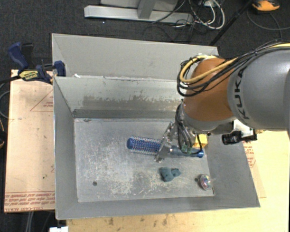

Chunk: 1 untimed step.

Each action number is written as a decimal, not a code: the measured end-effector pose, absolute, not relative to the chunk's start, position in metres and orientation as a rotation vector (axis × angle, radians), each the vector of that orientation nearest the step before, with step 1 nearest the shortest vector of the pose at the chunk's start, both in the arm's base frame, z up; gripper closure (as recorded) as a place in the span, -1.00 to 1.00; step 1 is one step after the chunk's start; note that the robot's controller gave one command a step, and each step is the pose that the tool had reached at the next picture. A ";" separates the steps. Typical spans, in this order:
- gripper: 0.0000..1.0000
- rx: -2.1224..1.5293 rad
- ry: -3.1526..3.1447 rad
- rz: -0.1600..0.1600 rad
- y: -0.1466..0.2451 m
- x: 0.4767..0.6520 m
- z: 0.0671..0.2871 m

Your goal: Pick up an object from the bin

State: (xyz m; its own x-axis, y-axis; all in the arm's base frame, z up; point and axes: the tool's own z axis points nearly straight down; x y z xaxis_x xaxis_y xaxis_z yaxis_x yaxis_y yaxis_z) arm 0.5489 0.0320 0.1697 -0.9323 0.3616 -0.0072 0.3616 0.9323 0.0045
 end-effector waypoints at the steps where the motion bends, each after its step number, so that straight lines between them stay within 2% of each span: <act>1: 1.00 0.577 3.079 0.004 0.025 0.554 0.244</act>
Offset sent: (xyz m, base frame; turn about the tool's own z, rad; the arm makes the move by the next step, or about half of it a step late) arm 0.0031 -0.0075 0.0704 0.0014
